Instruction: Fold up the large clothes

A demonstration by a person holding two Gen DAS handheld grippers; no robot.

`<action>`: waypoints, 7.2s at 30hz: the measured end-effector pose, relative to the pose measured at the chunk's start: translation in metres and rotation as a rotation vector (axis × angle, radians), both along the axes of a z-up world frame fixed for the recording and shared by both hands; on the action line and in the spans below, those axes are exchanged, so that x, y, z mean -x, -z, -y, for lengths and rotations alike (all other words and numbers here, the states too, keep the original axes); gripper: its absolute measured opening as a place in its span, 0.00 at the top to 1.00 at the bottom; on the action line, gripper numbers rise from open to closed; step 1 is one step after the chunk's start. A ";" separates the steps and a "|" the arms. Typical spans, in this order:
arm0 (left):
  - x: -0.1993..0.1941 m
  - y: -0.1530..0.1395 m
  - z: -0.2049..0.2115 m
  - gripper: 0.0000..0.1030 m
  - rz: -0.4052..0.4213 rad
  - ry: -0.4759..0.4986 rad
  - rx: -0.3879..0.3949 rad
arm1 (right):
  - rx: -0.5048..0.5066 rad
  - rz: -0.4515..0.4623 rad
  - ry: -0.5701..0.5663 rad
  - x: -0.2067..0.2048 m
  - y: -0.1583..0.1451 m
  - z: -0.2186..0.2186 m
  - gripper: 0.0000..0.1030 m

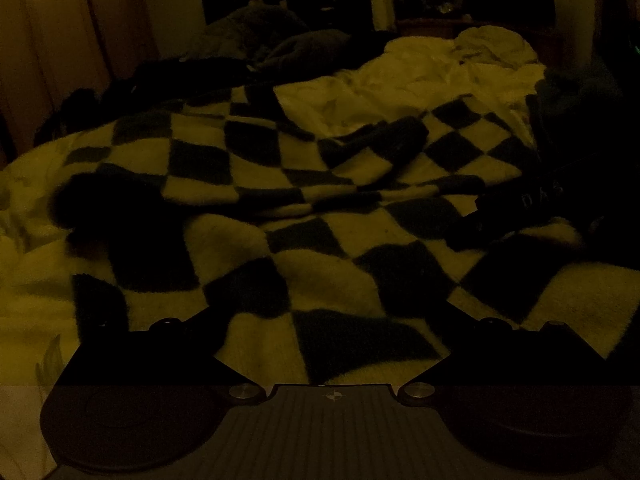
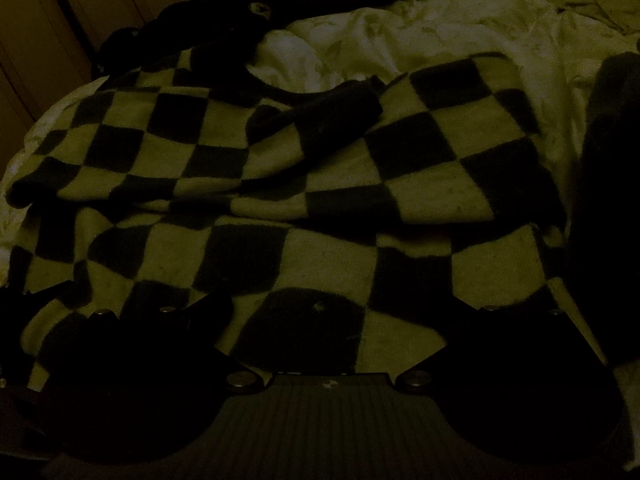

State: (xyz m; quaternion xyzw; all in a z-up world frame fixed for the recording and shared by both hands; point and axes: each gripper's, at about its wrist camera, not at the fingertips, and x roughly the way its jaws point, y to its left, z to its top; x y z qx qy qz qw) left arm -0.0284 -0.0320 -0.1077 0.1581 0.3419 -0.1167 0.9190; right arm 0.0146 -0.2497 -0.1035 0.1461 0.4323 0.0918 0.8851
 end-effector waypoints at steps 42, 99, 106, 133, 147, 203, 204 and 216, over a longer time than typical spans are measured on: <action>0.109 -0.033 -0.170 0.02 -0.300 -0.215 0.632 | -0.304 -0.072 0.091 0.176 -0.061 0.117 0.63; -0.084 -0.137 -0.243 0.00 -0.101 -0.364 0.685 | -0.036 0.222 0.309 -0.071 -0.073 0.128 0.20; -0.049 -0.102 -0.189 0.00 -0.195 -0.205 0.564 | -0.062 0.181 0.223 -0.023 -0.064 0.101 0.20; -0.006 -0.093 -0.226 0.04 -0.073 -0.289 0.554 | -0.177 0.030 0.184 0.009 -0.014 0.076 0.24; -0.052 -0.068 -0.064 0.00 -0.173 0.010 0.262 | -0.334 -0.001 0.340 0.003 0.012 0.085 0.29; -0.085 0.005 0.010 0.00 -0.257 0.081 0.054 | -0.442 0.125 0.577 -0.024 0.033 0.081 0.79; -0.083 -0.001 0.001 0.00 -0.266 0.077 0.109 | -0.407 0.137 0.557 -0.026 0.027 0.077 0.80; -0.016 -0.079 -0.156 0.00 -0.066 -0.234 0.340 | -0.241 0.377 0.142 -0.086 -0.104 -0.036 0.82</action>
